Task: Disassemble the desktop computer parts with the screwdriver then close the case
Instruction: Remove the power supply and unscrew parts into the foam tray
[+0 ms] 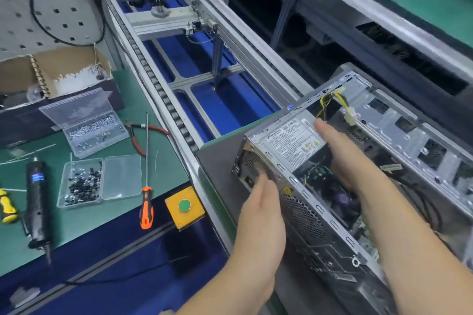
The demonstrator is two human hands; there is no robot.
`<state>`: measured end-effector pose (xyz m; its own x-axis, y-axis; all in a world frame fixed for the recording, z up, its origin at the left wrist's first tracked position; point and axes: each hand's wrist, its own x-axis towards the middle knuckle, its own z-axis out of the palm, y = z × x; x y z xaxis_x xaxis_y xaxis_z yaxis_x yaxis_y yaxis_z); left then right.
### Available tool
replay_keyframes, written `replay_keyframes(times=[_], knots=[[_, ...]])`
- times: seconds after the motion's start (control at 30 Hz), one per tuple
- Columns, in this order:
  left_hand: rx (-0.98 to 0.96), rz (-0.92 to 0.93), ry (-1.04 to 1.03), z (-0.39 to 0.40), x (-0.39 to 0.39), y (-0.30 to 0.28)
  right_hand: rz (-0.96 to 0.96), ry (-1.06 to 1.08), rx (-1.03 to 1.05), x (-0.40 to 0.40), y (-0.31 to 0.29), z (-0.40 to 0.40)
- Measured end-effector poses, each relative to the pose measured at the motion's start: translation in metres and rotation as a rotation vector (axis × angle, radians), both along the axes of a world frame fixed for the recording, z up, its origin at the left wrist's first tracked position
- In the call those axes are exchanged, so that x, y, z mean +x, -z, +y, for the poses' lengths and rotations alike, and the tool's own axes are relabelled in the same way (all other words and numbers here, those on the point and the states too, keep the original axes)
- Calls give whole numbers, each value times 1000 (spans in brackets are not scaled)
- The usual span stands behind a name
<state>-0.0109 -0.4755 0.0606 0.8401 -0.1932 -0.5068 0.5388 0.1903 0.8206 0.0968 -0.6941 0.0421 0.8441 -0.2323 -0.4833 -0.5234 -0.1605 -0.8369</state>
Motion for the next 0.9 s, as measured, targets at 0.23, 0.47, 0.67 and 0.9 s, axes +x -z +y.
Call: replay_keyframes(times=[0.23, 0.47, 0.67, 0.9], knots=[[228, -199, 2, 18, -18, 37, 9, 21, -28, 6, 9, -7], [443, -194, 50, 36, 8, 76, 6, 19, -35, 14, 17, -12], [122, -199, 109, 23, 5, 68, -18, -60, -19, 10, 11, -2], [32, -214, 12, 15, 1, 77, -78, -121, 7, 6, 5, 3]])
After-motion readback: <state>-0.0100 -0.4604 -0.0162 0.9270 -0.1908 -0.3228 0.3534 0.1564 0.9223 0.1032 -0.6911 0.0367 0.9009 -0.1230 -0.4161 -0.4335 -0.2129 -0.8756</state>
